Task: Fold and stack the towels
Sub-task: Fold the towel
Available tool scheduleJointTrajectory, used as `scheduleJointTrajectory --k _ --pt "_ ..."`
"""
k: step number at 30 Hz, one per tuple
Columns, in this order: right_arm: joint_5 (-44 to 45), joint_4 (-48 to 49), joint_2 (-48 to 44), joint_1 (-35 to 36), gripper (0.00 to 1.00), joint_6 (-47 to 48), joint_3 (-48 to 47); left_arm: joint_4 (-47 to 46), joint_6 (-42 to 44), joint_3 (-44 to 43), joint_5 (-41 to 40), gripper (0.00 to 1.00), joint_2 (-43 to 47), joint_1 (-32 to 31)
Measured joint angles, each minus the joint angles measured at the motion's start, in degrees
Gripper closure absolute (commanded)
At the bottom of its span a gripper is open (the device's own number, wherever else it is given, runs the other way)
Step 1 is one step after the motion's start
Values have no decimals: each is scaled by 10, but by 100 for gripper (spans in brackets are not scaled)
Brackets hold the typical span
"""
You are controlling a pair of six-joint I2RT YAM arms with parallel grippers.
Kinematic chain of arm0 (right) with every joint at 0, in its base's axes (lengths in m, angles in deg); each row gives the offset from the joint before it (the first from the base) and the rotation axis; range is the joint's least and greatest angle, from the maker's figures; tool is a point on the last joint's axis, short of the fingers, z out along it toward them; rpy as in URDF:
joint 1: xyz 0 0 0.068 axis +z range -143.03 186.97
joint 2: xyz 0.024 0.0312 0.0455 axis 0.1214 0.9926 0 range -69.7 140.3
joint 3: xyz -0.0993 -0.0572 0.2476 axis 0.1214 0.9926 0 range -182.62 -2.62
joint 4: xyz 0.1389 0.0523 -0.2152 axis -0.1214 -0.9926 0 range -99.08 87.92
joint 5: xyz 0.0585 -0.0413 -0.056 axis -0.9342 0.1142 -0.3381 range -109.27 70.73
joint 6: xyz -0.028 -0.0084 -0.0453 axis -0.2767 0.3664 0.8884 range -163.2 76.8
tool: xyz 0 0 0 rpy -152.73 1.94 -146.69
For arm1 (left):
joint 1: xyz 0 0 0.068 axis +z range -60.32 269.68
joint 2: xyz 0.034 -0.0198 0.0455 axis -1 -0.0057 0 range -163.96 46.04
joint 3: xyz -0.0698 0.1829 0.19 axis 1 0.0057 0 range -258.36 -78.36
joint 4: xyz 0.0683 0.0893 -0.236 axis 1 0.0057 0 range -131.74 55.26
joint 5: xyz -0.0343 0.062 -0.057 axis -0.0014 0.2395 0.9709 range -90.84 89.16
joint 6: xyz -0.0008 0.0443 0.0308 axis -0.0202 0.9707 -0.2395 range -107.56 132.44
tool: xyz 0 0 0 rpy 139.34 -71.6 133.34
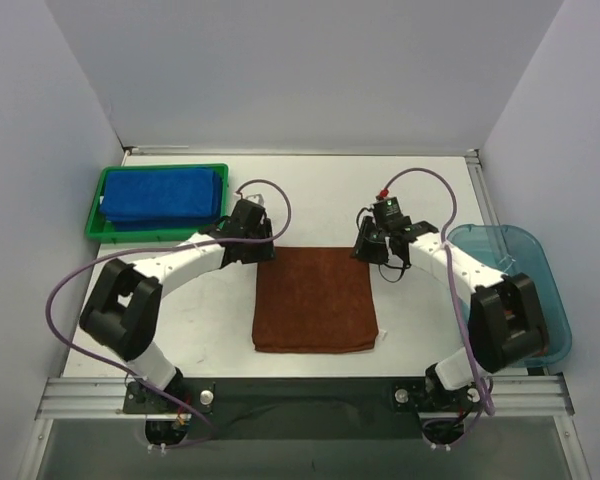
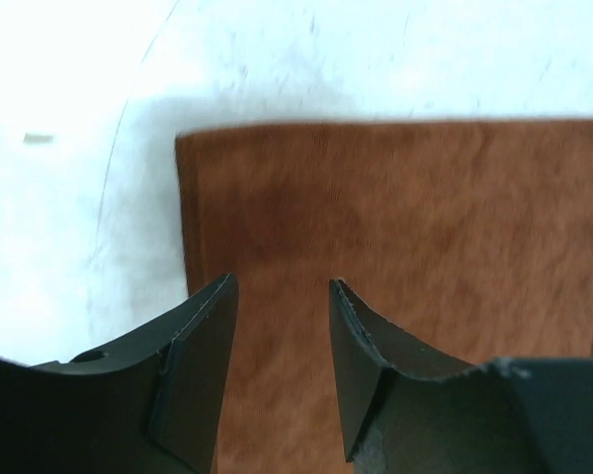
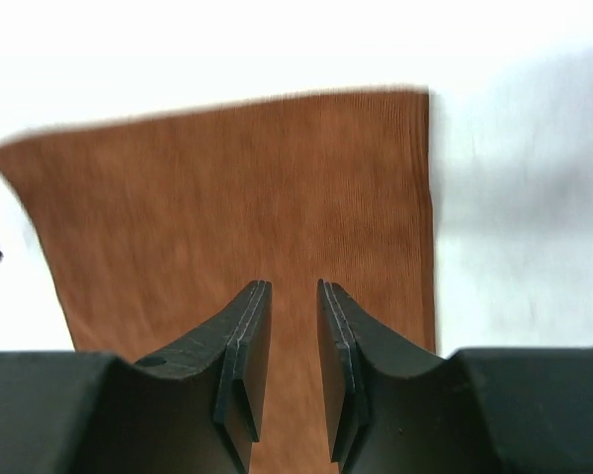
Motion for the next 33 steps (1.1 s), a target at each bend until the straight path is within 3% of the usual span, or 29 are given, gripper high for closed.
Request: scheduleJointTrajectory --k 8,20,28,33 --pt "-40 46 169 -46 74 0 -76 -28 22 -100 39 50 -169 35" --pt "-84 56 332 -114 74 5 -245 -34 37 -299 94 48 -321 87" --pt "-101 53 357 -133 69 17 -314 -36 40 -299 105 36 -314 91" --pt "-107 51 281 -131 63 24 -269 -29 35 -207 103 28 -207 89"
